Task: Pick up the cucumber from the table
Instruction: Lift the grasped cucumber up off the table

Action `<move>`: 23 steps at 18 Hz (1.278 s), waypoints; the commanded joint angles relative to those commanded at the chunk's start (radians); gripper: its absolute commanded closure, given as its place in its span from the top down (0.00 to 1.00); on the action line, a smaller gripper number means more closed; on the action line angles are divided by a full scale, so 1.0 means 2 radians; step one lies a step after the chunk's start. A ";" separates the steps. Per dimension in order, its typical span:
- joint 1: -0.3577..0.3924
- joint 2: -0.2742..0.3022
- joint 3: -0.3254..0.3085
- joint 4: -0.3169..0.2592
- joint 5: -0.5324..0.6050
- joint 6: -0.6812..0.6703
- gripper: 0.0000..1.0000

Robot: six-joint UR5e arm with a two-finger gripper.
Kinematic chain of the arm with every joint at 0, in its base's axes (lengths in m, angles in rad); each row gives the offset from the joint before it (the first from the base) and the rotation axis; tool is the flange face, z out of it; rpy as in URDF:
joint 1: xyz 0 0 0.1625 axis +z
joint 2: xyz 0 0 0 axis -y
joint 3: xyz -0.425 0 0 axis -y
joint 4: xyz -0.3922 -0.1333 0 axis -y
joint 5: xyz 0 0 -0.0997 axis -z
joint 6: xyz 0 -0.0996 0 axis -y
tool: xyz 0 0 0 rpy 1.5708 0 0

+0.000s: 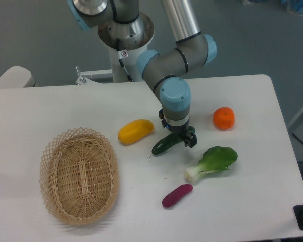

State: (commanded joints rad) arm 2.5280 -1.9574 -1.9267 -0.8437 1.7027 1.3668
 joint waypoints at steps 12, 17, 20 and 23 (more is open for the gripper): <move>0.002 0.002 0.028 -0.008 0.001 0.000 0.26; 0.001 0.015 0.057 -0.046 0.000 0.001 0.26; -0.001 0.026 0.097 -0.093 -0.030 -0.004 0.26; 0.004 0.033 0.138 -0.126 -0.096 -0.010 0.26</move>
State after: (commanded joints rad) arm 2.5356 -1.8914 -1.6508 -1.0966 1.5098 1.3469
